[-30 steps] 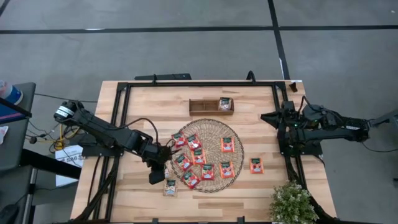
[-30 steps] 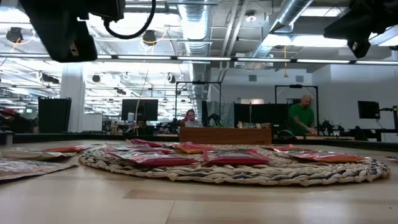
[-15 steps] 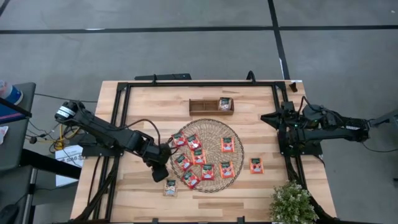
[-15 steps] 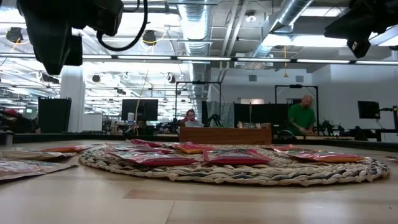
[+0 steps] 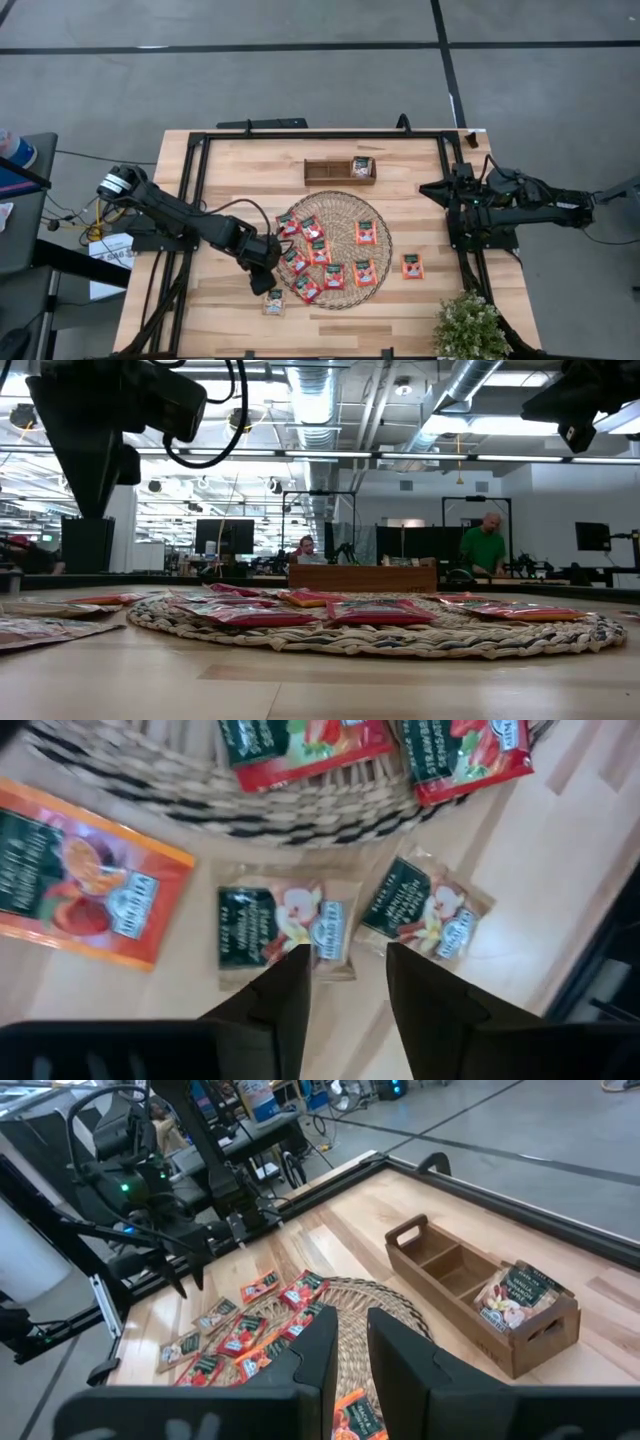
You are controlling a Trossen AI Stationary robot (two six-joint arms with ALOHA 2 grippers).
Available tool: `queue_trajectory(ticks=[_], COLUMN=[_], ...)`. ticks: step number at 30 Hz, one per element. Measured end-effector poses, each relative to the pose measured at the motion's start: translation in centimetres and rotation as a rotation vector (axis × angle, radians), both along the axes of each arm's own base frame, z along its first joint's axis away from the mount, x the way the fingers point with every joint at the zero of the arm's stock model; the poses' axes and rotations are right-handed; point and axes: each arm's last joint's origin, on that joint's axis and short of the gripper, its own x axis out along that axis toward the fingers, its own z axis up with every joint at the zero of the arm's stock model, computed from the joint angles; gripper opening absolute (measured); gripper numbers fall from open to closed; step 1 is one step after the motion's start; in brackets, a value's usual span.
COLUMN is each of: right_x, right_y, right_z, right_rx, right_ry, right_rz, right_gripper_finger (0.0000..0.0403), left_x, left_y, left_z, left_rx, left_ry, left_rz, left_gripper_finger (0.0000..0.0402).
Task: Pick & Place Tea
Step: Put the top brown tea bag into the right slot of the wooden organizer
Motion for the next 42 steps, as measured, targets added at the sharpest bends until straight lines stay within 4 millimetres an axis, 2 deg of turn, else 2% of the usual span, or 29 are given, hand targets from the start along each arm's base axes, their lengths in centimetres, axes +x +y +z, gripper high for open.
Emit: queue_trajectory(ticks=[24,42], right_x=[0.0,0.0], right_y=[0.0,0.0], right_z=[-0.1,-0.1], right_rx=[0.000,0.000], right_ry=[0.009,0.009], right_rz=[0.000,0.000], right_gripper_finger=[0.0052,0.0052], left_x=[0.0,0.0], left_y=[-1.0,-0.8], left_z=[-3.8,-3.9], left_rx=[0.152,0.206], left_ry=[0.176,0.167], left_rz=[-0.101,-0.088], left_gripper_finger=[0.0124,0.0124])
